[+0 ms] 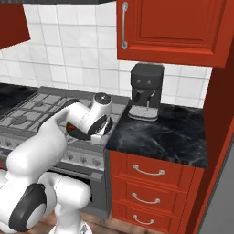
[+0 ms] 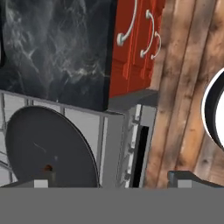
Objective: Take the chicken drumsticks from the pan and place one on each plate on the dining counter.
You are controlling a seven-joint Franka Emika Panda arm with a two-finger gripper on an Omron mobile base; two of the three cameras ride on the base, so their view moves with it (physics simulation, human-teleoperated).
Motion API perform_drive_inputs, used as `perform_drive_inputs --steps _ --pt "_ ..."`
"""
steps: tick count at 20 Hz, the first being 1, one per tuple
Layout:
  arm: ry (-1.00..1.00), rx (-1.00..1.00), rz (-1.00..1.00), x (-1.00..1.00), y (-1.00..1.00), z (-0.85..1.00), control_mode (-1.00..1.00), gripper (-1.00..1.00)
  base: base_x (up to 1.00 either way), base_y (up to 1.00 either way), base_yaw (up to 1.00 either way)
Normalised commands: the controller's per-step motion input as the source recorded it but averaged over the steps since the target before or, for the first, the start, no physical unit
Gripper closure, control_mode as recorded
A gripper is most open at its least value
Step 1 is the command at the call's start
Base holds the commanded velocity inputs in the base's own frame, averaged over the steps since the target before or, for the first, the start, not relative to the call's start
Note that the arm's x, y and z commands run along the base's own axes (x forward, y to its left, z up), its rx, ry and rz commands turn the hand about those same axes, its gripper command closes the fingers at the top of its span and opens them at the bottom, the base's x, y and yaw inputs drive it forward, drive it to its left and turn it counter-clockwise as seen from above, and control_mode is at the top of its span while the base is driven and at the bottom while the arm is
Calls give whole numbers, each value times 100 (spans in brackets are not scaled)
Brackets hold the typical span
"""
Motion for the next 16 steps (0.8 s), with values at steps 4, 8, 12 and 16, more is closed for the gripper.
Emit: perform_drive_inputs --steps 4,8,12,16 --pt "0 0 0 0 0 0 100 -100 46 -54 18" --pt "0 0 0 0 0 0 100 -100 58 -37 17" --pt "0 0 0 0 0 0 100 -100 73 -1 7" --pt "0 0 0 5 0 -1 -100 -100 44 0 2"
